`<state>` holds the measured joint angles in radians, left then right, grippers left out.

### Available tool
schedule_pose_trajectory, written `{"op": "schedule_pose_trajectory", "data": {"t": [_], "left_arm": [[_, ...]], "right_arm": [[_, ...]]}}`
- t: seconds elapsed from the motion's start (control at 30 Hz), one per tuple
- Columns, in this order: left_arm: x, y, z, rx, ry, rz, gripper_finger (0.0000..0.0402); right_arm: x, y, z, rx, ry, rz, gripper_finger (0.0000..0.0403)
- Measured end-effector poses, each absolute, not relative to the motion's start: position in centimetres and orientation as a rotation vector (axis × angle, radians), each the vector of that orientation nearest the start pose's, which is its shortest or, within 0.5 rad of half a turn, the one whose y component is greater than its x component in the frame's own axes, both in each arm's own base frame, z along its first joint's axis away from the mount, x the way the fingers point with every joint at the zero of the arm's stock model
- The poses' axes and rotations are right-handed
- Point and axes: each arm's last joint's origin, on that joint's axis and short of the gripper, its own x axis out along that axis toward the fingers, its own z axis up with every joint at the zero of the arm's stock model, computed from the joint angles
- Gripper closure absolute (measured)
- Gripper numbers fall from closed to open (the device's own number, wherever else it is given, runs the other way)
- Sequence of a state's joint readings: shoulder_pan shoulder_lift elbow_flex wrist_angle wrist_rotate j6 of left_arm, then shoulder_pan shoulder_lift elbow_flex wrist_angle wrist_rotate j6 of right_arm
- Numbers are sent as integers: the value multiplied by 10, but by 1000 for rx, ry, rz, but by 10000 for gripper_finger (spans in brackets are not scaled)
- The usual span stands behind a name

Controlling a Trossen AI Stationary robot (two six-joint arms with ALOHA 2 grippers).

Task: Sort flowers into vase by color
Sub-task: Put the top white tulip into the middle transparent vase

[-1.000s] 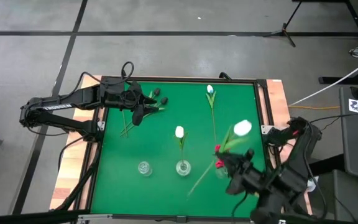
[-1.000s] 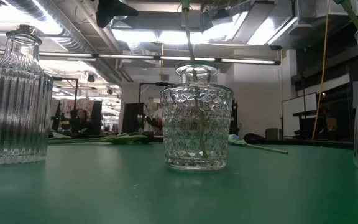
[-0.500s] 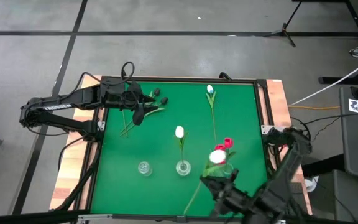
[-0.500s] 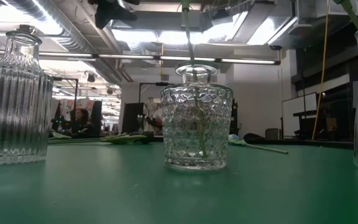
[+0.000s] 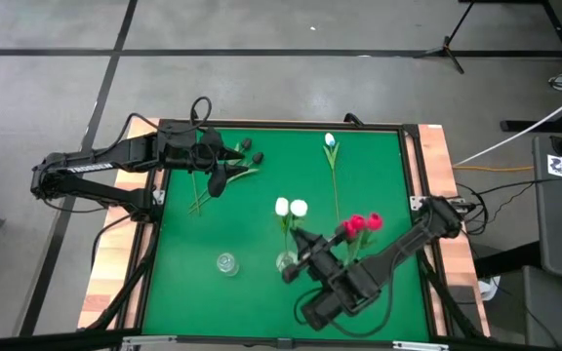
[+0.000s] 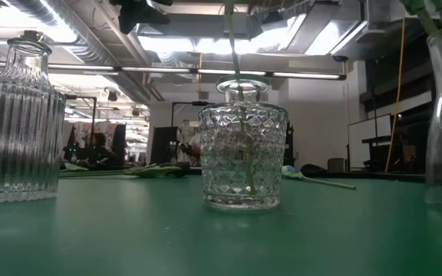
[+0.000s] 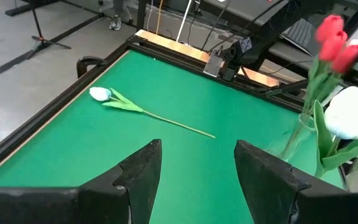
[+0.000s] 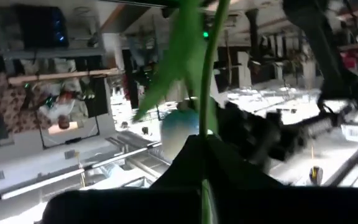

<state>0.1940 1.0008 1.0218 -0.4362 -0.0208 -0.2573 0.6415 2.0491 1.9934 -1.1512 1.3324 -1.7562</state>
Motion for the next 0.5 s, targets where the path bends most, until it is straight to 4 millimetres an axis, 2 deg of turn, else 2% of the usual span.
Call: {"op": "schedule_pose_trajectory", "data": {"t": [0.13,0.5], "left_arm": [[206,41,352,-284,385,263,202],[206,41,352,-282,386,262,202]], "right_arm": [[349,221,304,-2633,1248,221,401],[346,227,303,-2605,1222,145,402]]}}
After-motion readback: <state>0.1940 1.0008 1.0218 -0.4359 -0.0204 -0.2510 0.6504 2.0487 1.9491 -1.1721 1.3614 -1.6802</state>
